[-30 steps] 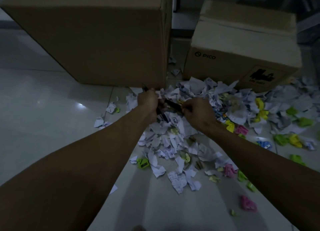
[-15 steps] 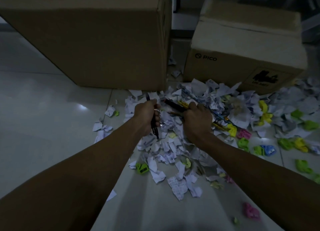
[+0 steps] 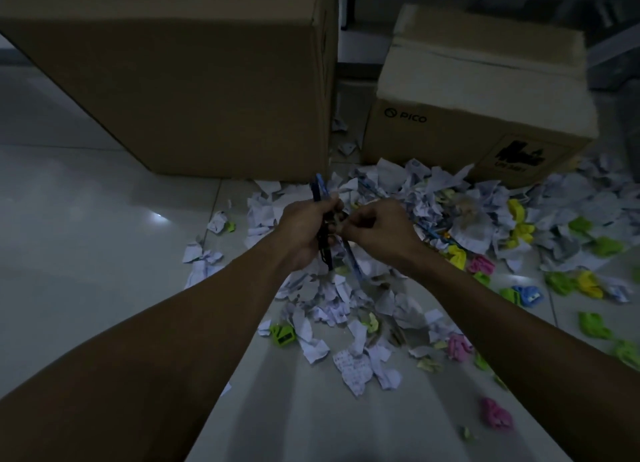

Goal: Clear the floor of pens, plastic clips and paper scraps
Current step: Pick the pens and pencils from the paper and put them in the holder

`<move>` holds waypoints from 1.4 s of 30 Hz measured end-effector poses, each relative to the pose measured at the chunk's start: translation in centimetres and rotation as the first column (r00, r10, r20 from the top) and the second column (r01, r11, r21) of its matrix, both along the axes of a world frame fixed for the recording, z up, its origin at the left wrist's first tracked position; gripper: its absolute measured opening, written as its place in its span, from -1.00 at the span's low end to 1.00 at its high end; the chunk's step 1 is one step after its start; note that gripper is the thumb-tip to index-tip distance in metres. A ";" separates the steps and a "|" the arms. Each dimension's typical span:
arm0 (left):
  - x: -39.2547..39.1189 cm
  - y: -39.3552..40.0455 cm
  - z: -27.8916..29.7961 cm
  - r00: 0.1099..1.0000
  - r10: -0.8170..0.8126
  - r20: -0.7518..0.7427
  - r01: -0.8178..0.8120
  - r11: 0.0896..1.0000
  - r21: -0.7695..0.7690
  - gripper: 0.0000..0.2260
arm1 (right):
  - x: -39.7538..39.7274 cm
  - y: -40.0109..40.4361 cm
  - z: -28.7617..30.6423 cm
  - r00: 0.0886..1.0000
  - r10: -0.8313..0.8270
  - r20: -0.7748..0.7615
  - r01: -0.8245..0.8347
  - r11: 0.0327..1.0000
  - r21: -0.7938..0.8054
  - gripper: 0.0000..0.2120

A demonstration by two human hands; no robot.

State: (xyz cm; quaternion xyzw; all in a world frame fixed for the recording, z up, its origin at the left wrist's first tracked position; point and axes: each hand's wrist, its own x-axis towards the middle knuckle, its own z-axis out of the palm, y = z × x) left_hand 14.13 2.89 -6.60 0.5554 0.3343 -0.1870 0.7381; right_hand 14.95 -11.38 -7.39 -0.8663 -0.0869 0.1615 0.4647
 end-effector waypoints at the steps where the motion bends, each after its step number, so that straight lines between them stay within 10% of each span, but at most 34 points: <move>1: 0.1 -0.2 0.2 0.999 0.041 -0.019 -0.040 0.999 0.034 -0.76 | 0.0 0.0 -0.3 0.999 -0.009 -0.031 0.010 1.000 0.029 -0.76; 7: -0.9 2.6 -0.1 0.966 0.256 -0.037 -0.251 0.962 0.104 -0.82 | 0.7 0.4 -2.7 0.969 0.102 0.225 -0.016 0.934 -0.357 -0.81; 14: -2.7 5.4 -0.2 0.956 0.260 -0.134 -0.262 0.965 0.004 -0.79 | 1.0 3.1 -3.6 0.944 0.298 0.139 -0.075 0.608 -0.791 -0.67; 17: -2.8 5.5 -0.1 0.965 0.224 -0.134 -0.221 0.974 0.038 -0.60 | 1.1 2.7 -3.9 0.960 0.227 0.166 -0.037 0.688 -0.725 -0.72; 25: -1.8 3.0 0.5 0.997 0.073 -0.003 -0.072 0.994 0.080 -0.72 | 1.1 2.2 0.6 0.971 -0.068 0.230 0.061 0.997 0.039 -0.85; 39: -2.0 1.7 0.8 0.999 -0.024 0.026 0.019 0.986 0.164 -0.78 | 0.2 1.6 -0.4 0.993 0.078 -0.092 -0.059 0.979 0.196 -0.88; 42: -1.5 3.1 0.8 0.997 0.072 0.017 -0.074 0.981 0.177 -0.77 | 0.7 1.2 -1.3 0.992 0.033 0.119 -0.027 0.998 -0.050 -0.92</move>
